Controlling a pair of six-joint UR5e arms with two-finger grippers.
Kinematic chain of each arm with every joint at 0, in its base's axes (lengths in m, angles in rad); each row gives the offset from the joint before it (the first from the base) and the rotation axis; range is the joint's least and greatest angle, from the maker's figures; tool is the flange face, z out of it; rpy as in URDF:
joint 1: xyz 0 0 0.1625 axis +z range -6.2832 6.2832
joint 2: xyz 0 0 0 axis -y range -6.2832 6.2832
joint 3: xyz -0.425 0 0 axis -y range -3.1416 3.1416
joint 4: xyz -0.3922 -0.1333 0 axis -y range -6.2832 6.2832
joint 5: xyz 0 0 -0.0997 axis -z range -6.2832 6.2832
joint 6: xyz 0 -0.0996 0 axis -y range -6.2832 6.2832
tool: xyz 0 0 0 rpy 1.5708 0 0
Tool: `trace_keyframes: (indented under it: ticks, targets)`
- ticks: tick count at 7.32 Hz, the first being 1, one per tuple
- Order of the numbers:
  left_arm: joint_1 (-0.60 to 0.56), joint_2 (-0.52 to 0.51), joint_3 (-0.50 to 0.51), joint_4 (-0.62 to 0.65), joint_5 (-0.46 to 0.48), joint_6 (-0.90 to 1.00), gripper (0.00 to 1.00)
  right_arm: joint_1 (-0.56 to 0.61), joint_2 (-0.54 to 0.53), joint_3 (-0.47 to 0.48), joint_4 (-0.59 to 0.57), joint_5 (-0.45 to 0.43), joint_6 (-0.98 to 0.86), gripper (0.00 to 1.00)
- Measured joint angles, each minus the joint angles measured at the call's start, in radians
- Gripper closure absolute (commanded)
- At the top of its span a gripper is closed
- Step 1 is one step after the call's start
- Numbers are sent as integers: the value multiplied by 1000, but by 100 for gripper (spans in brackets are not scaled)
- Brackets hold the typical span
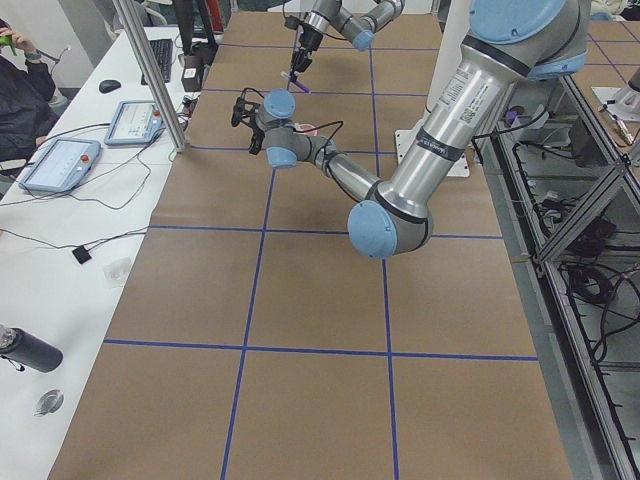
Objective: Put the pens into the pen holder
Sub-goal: 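Lift the purple marker toward the cup with the right gripper while the left withdraws, then drop the purple marker into the cup by opening the right gripper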
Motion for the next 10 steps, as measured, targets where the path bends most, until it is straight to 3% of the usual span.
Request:
trace_keyframes:
  ticks: [2,5,9,10]
  targets:
    - [-114,13,0,30,-145,14,0,-117,10,-66,167,-231,3,100]
    - [-146,41,5,32,-175,44,0,-219,48,-210,347,-423,-2,100]
    - [-143,75,8,29,-170,92,0,-248,63,-269,388,-462,-7,100]
    - [-142,76,9,30,-170,98,0,-255,60,-278,388,-463,-8,45]
